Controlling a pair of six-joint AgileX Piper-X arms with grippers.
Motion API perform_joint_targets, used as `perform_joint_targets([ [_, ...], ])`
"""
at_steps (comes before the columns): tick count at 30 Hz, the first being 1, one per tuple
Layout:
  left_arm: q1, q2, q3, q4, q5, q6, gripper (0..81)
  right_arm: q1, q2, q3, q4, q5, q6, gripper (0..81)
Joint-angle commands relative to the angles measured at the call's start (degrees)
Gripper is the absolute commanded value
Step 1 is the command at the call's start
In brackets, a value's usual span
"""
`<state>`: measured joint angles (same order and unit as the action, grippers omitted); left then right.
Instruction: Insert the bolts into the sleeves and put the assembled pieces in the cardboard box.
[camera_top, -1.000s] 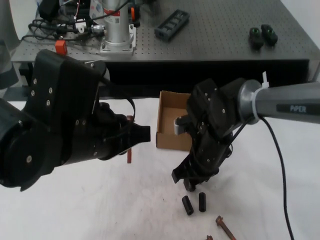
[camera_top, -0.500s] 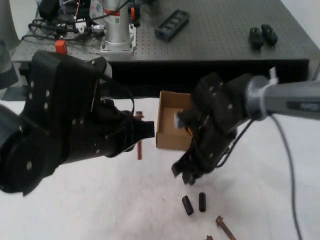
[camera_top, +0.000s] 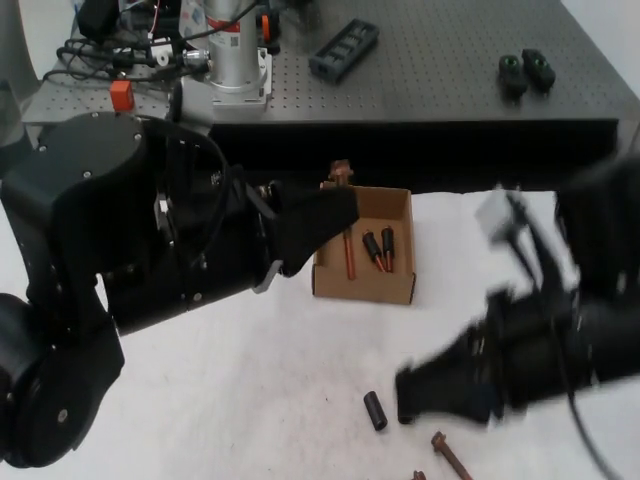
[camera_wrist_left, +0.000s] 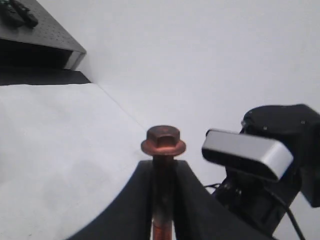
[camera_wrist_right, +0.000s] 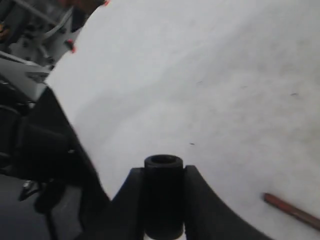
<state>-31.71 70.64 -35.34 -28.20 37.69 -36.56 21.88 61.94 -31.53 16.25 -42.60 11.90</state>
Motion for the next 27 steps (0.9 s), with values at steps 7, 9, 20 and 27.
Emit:
perform_joint_targets([
  [7, 0.0, -0.7, 0.1, -1.6, 4.5, -0.7, 0.6, 2.2, -0.2, 1.4, -21.4, 4.1, 9.3, 3.3],
  [9, 0.0, -0.7, 0.1, -1.6, 4.5, -0.7, 0.6, 2.1, -0.2, 1.4, -24.5, 4.5, 10.6, 3.3],
  [20, 0.0, -0.7, 0.1, -1.6, 6.7, -0.7, 0.6, 2.1, -0.2, 1.1, -27.3, 4.7, 11.7, 3.3],
  [27, 0.0, -0.7, 0.1, -1.6, 10.1, -0.9, 0.6, 2.1, -0.2, 1.1, -31.3, 5.7, 11.7, 3.3],
])
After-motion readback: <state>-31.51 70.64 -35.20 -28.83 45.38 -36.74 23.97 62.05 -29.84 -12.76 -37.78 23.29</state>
